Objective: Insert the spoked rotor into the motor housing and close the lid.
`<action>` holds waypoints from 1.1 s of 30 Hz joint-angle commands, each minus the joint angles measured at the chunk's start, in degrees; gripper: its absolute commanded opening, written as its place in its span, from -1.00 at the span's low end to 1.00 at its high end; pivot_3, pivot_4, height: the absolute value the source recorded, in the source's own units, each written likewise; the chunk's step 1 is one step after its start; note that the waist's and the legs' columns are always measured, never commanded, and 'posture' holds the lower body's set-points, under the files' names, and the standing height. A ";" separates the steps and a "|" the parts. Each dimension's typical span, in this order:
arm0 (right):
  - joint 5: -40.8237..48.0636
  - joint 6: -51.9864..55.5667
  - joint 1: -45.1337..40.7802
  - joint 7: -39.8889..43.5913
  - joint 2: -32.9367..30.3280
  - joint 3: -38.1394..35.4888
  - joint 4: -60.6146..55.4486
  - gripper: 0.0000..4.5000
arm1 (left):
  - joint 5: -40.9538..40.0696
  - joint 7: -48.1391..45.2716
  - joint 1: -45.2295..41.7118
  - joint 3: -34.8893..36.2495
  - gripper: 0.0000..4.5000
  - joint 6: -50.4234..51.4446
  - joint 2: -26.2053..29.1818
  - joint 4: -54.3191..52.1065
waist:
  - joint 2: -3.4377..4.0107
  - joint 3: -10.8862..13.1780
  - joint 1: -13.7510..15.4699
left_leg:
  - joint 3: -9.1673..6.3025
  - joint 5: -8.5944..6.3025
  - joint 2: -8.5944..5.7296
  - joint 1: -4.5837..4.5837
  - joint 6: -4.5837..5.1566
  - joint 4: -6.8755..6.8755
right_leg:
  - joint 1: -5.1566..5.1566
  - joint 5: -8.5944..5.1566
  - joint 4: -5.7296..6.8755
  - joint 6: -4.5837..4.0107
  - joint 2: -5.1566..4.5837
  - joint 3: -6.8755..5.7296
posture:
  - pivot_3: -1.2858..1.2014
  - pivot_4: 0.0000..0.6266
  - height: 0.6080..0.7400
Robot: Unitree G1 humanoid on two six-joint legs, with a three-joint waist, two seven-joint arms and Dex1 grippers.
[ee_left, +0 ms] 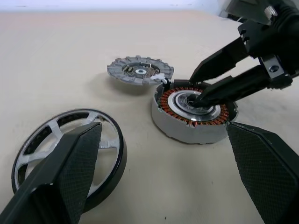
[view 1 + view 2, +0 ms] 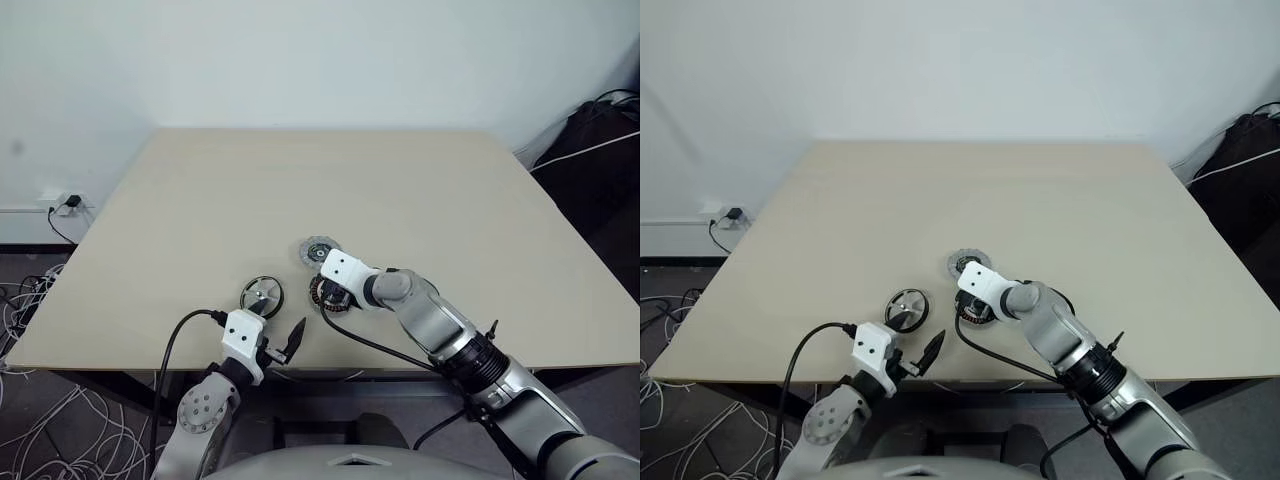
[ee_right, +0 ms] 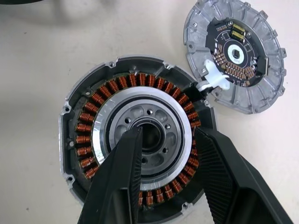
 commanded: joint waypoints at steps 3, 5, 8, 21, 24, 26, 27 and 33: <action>-1.46 -2.59 -1.15 0.54 0.42 -0.28 0.15 -0.34 | -0.45 -0.62 -0.81 0.58 1.00 -2.28 -0.03 0.29 | 0.00 0.00 0.00 | 0.00 0.00 0.00 0.00 0.00 0.00 | 0.00 0.00 0.00 0.00 0.00 0.00 | 0.03 -1.00 1.00; -1.67 -3.01 -1.11 0.73 0.60 -0.35 0.22 -0.58 | -0.41 -0.70 -0.84 0.65 1.00 -2.63 -0.05 0.69 | 0.00 0.00 0.00 | 0.00 0.00 0.00 0.00 0.00 0.00 | 0.00 0.00 0.01 0.00 0.00 0.00 | 0.03 -1.00 1.00; -1.91 -3.26 -1.09 0.93 0.85 -0.51 0.52 -0.99 | -0.36 -0.82 -0.85 0.65 1.00 -3.03 -0.09 1.03 | -0.01 0.00 -0.09 | 0.00 0.00 0.00 0.00 0.00 0.00 | 0.00 0.00 0.01 0.00 0.01 0.00 | 0.03 -1.00 1.00; -1.50 -3.14 -0.40 2.03 0.74 -1.82 -1.19 -0.99 | -0.29 -0.92 -0.76 0.61 1.00 -3.57 -0.17 1.60 | 0.00 0.00 -0.02 | 0.00 0.00 0.01 0.00 0.00 0.01 | 0.00 0.00 0.02 0.00 0.01 0.00 | 0.03 -1.00 1.00; -0.73 -2.46 -0.41 2.82 0.67 -2.85 -2.69 -0.99 | -0.31 -0.90 -0.93 0.67 1.00 -3.50 -0.20 1.71 | 0.00 0.00 0.00 | 0.00 0.00 0.01 0.00 0.00 0.02 | 0.00 0.00 0.02 0.00 0.01 0.00 | 0.03 -1.00 1.00; -0.20 -1.47 -0.68 2.73 1.02 -4.19 -3.30 -0.99 | -0.34 -0.92 -0.93 0.65 1.00 -3.52 -0.22 1.73 | 0.00 0.00 0.00 | 0.00 0.00 0.01 0.00 0.00 0.01 | 0.00 0.00 0.02 0.00 0.01 0.00 | 0.03 -1.00 1.00; 0.06 -0.89 -0.97 2.64 1.23 -4.83 -3.33 -0.99 | -0.34 -0.92 -0.99 0.62 1.00 -3.49 -0.24 1.76 | 0.00 0.00 0.00 | 0.00 0.00 0.01 0.00 0.00 0.02 | 0.00 0.00 0.01 0.00 0.01 0.00 | 0.03 -1.00 1.00; 1.90 2.49 -1.87 4.80 1.19 -5.82 -3.24 -0.99 | -0.31 -0.98 -1.03 0.37 1.00 -3.37 -0.32 1.54 | 0.00 0.00 0.01 | 0.00 0.00 0.00 0.00 0.00 0.02 | 0.00 0.01 0.02 0.00 0.01 0.00 | 0.03 -1.00 1.00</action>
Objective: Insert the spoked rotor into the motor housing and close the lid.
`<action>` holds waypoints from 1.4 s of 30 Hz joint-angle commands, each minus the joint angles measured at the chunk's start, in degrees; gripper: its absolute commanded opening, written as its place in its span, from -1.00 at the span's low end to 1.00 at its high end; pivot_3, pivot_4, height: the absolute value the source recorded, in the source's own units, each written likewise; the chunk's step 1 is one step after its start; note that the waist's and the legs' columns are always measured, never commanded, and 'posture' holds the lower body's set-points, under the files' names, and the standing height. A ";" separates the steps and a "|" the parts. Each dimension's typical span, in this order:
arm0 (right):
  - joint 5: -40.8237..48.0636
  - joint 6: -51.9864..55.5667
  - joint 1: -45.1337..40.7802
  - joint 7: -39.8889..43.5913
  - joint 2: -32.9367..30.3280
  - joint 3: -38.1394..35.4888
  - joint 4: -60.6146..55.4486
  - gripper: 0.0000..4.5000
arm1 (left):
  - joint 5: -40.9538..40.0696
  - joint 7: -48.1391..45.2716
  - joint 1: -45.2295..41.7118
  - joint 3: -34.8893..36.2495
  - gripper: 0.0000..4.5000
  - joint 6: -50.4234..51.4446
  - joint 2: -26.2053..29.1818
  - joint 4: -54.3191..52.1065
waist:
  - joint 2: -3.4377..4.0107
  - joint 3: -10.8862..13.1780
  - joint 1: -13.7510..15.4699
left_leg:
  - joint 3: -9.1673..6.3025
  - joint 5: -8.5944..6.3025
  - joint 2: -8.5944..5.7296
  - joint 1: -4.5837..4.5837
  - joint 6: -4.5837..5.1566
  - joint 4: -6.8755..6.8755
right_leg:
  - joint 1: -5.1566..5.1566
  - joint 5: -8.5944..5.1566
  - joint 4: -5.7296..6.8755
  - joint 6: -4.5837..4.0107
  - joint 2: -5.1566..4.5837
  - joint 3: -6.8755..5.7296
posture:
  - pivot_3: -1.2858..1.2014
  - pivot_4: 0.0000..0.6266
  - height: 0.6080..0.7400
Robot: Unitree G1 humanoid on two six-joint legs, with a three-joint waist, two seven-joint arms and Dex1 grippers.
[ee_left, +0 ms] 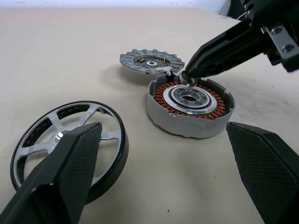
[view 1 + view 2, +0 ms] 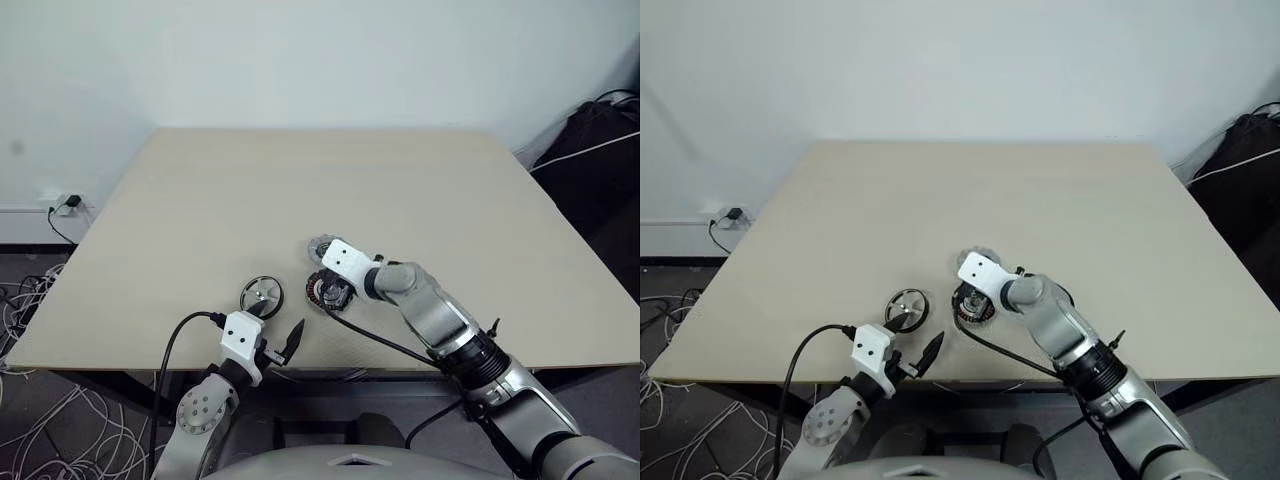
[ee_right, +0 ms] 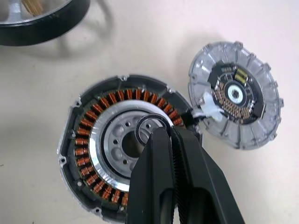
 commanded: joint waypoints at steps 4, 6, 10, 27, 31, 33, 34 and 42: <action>1.94 2.80 -2.07 2.52 -0.14 -1.08 -0.76 -0.99 | -0.15 -0.05 -0.51 -0.10 1.00 -1.00 -0.21 -1.04 | 0.00 0.00 -0.01 | 0.00 0.00 0.00 0.00 0.00 0.00 | 0.00 0.00 0.00 0.00 0.00 0.00 | 0.03 -1.00 1.00; 2.36 3.24 -2.40 2.69 0.31 -1.35 0.17 -0.99 | -0.22 -0.05 -0.38 -0.11 1.00 -0.94 -0.21 -1.30 | 0.00 0.00 -0.02 | 0.00 0.00 0.00 0.00 0.00 0.00 | 0.00 0.00 0.00 0.00 0.00 0.00 | 0.03 -1.00 1.00; 2.78 3.32 -3.16 2.69 0.86 -1.44 1.81 -0.99 | -0.25 0.03 -0.19 -0.12 1.00 -0.87 -0.21 -1.60 | 0.00 0.00 -0.02 | 0.00 0.00 0.00 0.01 0.00 0.01 | 0.00 0.00 0.00 -0.01 0.00 0.00 | 0.03 -1.00 1.00; 2.86 2.27 -5.44 3.00 0.92 -0.99 6.86 -0.99 | -0.28 0.45 -0.18 -0.35 1.00 -0.43 -0.58 -2.41 | 0.00 0.00 -0.03 | 0.01 0.00 -0.01 0.00 0.00 0.00 | 0.00 0.02 0.00 -0.04 0.00 0.00 | 0.03 -1.00 1.00; 2.83 2.40 -5.54 3.42 0.51 -0.75 6.73 -0.99 | -0.29 0.39 -0.35 -0.32 1.00 -0.90 -0.66 -1.61 | 0.00 0.00 -0.01 | 0.01 0.00 -0.01 0.00 0.00 0.02 | 0.00 0.03 0.01 -0.04 0.00 0.00 | 0.03 -1.00 1.00; 2.82 2.43 -5.63 3.61 0.32 -0.63 6.70 -0.99 | -0.32 0.31 -0.43 -0.31 1.00 -1.10 -0.69 -1.27 | 0.00 0.00 0.00 | 0.00 0.00 -0.01 0.00 0.00 0.02 | 0.00 0.03 0.01 -0.04 0.00 0.00 | 0.03 -1.00 1.00; 2.80 2.42 -5.67 3.66 0.26 -0.59 6.72 -0.99 | -0.32 0.28 -0.44 -0.30 1.00 -1.14 -0.70 -1.20 | 0.00 0.00 0.00 | 0.01 0.00 -0.01 0.00 0.00 0.02 | 0.00 0.03 0.01 -0.04 0.00 0.00 | 0.03 -1.00 1.00; 2.57 2.15 -6.26 4.03 -0.02 -0.44 7.46 -0.99 | -0.29 0.14 -0.39 -0.18 1.00 -1.76 -0.80 -0.40 | 0.00 0.00 0.01 | 0.00 0.00 -0.01 0.00 0.00 0.02 | 0.01 0.03 0.01 -0.04 0.00 0.00 | 0.03 -1.00 1.00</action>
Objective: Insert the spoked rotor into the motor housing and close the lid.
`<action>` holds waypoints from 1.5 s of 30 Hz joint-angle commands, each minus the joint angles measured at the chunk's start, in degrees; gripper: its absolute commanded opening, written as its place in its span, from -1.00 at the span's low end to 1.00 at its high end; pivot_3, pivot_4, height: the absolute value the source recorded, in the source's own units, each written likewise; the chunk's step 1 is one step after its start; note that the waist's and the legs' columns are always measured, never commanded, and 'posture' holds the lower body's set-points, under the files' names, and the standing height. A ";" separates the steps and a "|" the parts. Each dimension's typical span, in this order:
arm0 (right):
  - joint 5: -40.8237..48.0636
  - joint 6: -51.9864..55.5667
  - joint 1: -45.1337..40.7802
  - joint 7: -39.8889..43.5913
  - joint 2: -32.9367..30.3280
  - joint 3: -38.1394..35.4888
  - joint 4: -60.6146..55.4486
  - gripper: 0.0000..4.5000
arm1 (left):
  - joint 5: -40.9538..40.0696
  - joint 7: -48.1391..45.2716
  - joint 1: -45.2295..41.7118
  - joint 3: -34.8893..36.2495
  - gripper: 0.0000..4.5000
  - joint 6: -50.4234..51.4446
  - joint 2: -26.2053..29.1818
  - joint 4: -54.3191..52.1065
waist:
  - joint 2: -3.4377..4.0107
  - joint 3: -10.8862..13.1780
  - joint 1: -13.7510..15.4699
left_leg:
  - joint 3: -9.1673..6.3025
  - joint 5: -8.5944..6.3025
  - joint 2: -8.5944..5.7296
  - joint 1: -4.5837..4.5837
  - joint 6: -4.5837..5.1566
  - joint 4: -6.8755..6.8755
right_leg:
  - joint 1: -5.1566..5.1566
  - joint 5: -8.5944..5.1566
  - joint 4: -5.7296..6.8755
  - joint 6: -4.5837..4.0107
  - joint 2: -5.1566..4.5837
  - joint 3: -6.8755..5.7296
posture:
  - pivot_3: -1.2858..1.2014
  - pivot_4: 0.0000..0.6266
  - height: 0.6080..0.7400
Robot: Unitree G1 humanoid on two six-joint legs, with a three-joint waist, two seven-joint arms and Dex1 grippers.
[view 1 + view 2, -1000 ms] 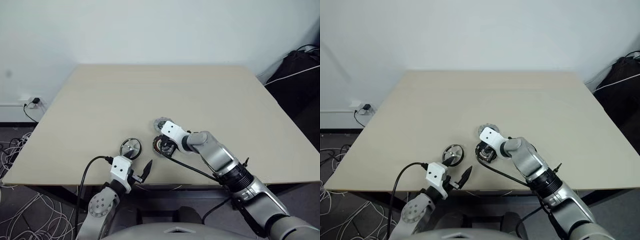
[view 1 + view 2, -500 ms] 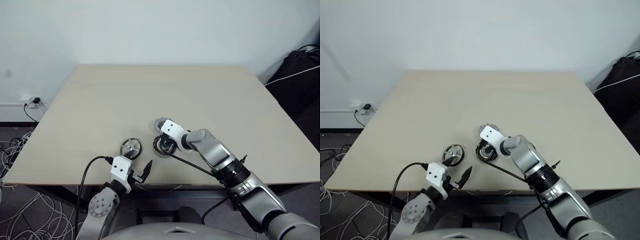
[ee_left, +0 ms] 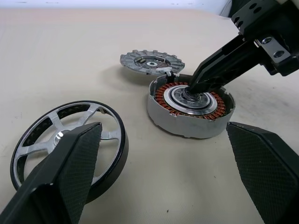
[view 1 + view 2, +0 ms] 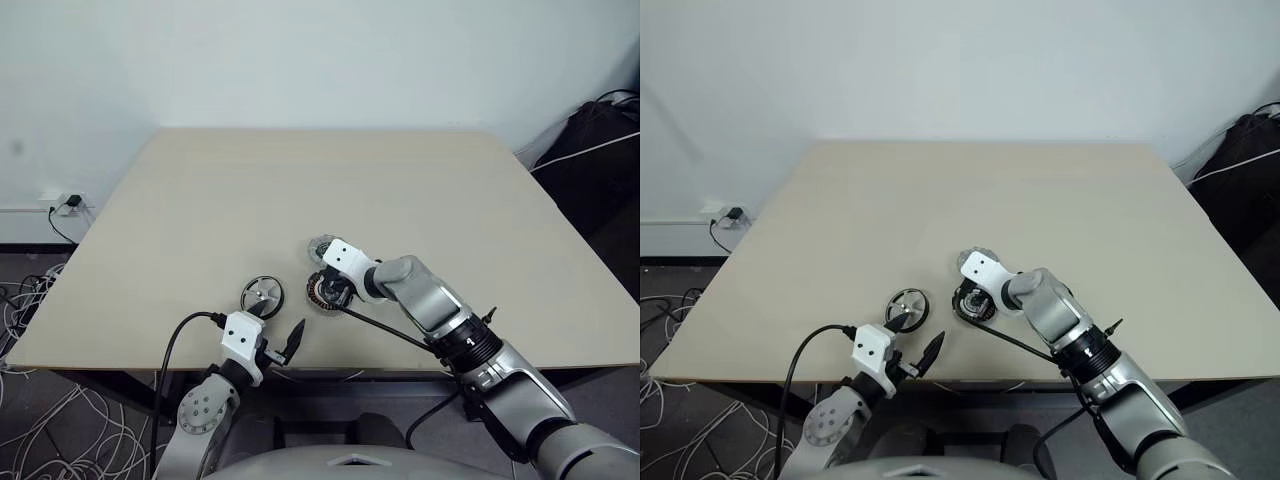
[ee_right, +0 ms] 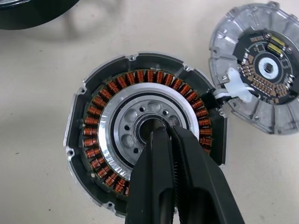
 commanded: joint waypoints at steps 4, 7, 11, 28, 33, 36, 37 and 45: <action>-0.85 -1.08 -1.84 0.22 -0.91 0.06 0.21 -0.99 | -0.23 0.06 -0.48 0.11 1.00 -1.82 -0.50 -0.23 | 0.00 0.00 0.00 | 0.00 0.00 0.00 0.00 0.00 0.00 | 0.00 0.00 0.00 0.00 0.00 0.00 | 0.03 -1.00 1.00; -0.71 -1.07 -1.89 0.64 -1.12 0.40 0.09 -0.99 | -0.22 0.07 -0.45 0.19 1.00 -1.88 -0.51 -0.22 | 0.00 0.00 0.01 | 0.00 0.00 0.00 0.00 0.00 0.00 | 0.00 0.00 0.00 0.00 0.00 0.00 | 0.03 -1.00 1.00; -0.72 -0.98 -1.85 0.91 -1.38 0.54 -0.21 -0.70 | -0.20 0.06 -0.45 0.24 1.00 -1.89 -0.50 -0.25 | 0.00 0.00 0.00 | 0.00 0.00 0.00 0.00 0.00 0.00 | 0.00 0.00 0.00 0.00 0.00 0.00 | 0.03 -1.00 1.00; 0.05 -1.66 0.13 -2.53 0.43 -3.32 -4.28 -0.42 | -0.17 -0.03 -0.45 0.09 1.00 -1.31 -0.31 -1.03 | 0.01 -0.01 -0.02 | 0.00 0.00 0.00 0.00 0.00 0.00 | 0.00 0.00 0.00 0.00 0.01 0.00 | 0.03 -1.00 1.00; 0.05 -1.59 2.16 -4.51 1.95 -3.38 -4.11 -0.99 | -0.23 -0.11 -0.30 0.10 1.00 -0.99 -0.09 -1.49 | 0.01 -0.01 -0.02 | 0.01 0.00 0.00 0.00 0.00 0.00 | 0.00 0.00 0.00 0.00 0.01 0.00 | 0.03 -1.00 1.00; 0.37 -2.30 2.96 -5.74 3.12 -4.06 -3.13 -0.99 | -0.21 -0.05 -0.23 0.07 1.00 -0.73 0.02 -1.78 | 0.01 -0.01 -0.05 | 0.01 0.00 0.01 0.01 0.00 0.00 | 0.00 0.00 0.01 0.00 0.01 0.00 | 0.03 -1.00 1.00; 0.38 -2.43 3.07 -6.01 3.33 -4.09 -2.85 -0.99 | -0.21 -0.02 -0.19 0.07 1.00 -0.65 0.07 -1.88 | 0.01 -0.01 -0.05 | 0.01 0.00 0.01 0.01 0.00 0.00 | 0.00 0.00 0.02 0.00 0.01 0.00 | 0.03 -1.00 1.00; 0.25 -2.52 3.17 -6.80 3.66 -4.09 -1.13 -0.99 | -0.34 0.05 -0.19 0.24 1.00 -0.29 0.16 -2.25 | 0.02 -0.01 -0.05 | 0.02 0.00 0.01 0.01 0.00 0.00 | 0.00 0.00 0.01 0.00 0.01 0.00 | 0.03 -1.00 1.00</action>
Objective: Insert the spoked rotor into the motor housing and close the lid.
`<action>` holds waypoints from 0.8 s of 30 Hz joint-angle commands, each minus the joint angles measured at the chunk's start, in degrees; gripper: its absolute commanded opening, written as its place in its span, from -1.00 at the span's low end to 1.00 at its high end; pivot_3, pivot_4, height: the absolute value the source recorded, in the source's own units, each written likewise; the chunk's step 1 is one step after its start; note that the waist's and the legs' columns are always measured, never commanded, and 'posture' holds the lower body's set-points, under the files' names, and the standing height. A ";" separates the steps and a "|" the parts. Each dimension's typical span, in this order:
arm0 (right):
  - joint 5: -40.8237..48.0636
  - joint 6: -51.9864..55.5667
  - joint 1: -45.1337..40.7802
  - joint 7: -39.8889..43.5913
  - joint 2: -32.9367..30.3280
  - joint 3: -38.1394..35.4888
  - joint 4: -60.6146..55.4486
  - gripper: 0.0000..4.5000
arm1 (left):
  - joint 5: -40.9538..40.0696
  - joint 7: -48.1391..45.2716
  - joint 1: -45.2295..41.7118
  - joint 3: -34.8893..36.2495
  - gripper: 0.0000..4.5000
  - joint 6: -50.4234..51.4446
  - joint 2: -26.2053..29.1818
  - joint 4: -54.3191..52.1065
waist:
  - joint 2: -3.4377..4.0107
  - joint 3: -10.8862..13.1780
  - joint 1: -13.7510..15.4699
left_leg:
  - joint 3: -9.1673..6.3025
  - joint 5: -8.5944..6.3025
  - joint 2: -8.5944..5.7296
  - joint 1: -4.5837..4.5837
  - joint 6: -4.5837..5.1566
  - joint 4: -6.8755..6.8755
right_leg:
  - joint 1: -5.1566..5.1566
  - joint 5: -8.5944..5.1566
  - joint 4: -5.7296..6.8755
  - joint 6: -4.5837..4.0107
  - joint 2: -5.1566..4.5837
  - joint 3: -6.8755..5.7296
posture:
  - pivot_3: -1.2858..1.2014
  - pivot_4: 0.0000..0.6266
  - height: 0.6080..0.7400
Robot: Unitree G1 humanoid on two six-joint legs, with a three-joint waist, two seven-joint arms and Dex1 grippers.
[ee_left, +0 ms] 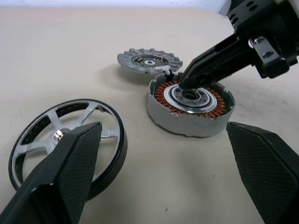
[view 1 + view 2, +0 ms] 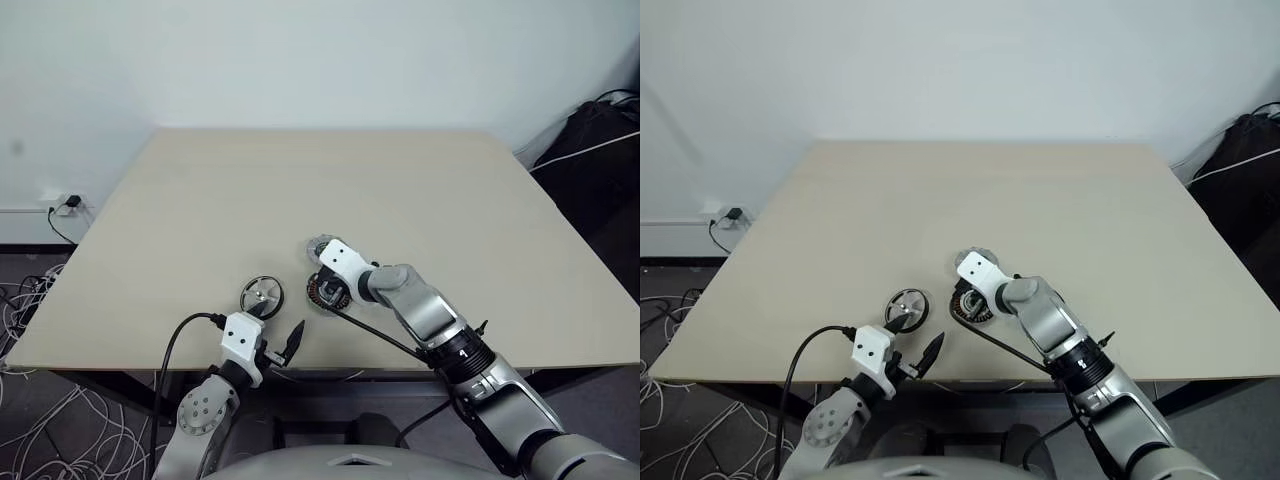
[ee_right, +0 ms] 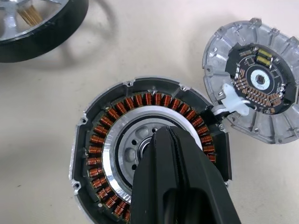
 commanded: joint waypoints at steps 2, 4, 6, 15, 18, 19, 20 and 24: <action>-0.09 -0.99 -0.38 -0.46 -0.45 -1.46 0.44 -0.99 | -0.38 0.10 -0.61 0.25 1.00 -0.53 -0.14 -2.03 | 0.00 -0.01 -0.01 | -0.01 0.00 0.00 0.00 0.00 0.00 | 0.00 0.00 0.00 0.00 0.00 0.00 | 0.03 -1.00 1.00; -0.27 -0.79 -0.24 -0.25 -0.93 -1.12 0.37 -0.99 | -0.40 0.06 -0.64 0.29 1.00 -0.61 -0.14 -1.89 | 0.01 -0.01 -0.01 | -0.01 0.00 0.00 0.01 0.00 0.00 | 0.00 0.00 0.00 0.00 0.00 0.00 | 0.03 -1.00 1.00; -0.24 -0.66 -0.09 -0.20 -1.24 -1.13 -0.12 -0.99 | -0.40 -0.01 -0.67 0.29 1.00 -0.72 -0.15 -1.69 | 0.01 -0.02 -0.01 | -0.01 0.00 0.00 0.01 0.00 0.00 | 0.01 0.00 0.00 0.00 0.00 0.00 | 0.03 -1.00 1.00; 1.18 -0.05 0.37 -0.82 -0.59 -4.03 -4.54 -0.99 | -0.48 -0.49 -0.65 0.20 1.00 -1.08 0.02 -1.05 | 0.02 -0.01 -0.03 | -0.01 0.00 0.00 0.00 0.00 -0.01 | 0.00 0.00 0.00 0.00 0.00 0.00 | 0.03 -1.00 1.00; 1.43 0.20 1.19 -0.74 -0.76 -4.15 -5.55 -0.99 | -0.50 -0.54 -0.62 0.23 1.00 -1.12 0.08 -1.02 | 0.01 -0.01 -0.01 | -0.01 0.00 0.00 0.00 0.00 -0.01 | 0.00 0.00 -0.01 0.00 0.00 0.00 | 0.03 -1.00 1.00; 1.47 0.27 1.52 -0.74 -0.85 -4.08 -5.73 -0.99 | -0.49 -0.55 -0.60 0.24 1.00 -1.13 0.11 -1.02 | 0.01 -0.01 -0.01 | -0.01 0.00 0.00 0.00 0.00 -0.01 | 0.00 0.00 -0.01 0.00 0.00 0.00 | 0.03 -1.00 1.00; 1.51 0.36 1.91 -0.75 -0.97 -3.98 -5.70 -0.99 | -0.50 -0.56 -0.58 0.24 1.00 -1.14 0.12 -1.03 | 0.01 -0.01 0.03 | -0.01 0.00 0.00 0.00 0.00 0.00 | 0.00 0.00 0.00 0.00 0.00 0.00 | 0.03 -1.00 1.00; 1.49 0.78 3.57 -0.67 -1.49 -3.45 -4.64 -0.99 | -0.51 -0.56 -0.53 0.24 1.00 -1.11 0.14 -1.06 | 0.01 -0.01 0.01 | 0.00 0.00 0.00 0.00 0.00 0.00 | 0.01 0.00 -0.01 0.00 -0.01 0.00 | 0.03 -1.00 1.00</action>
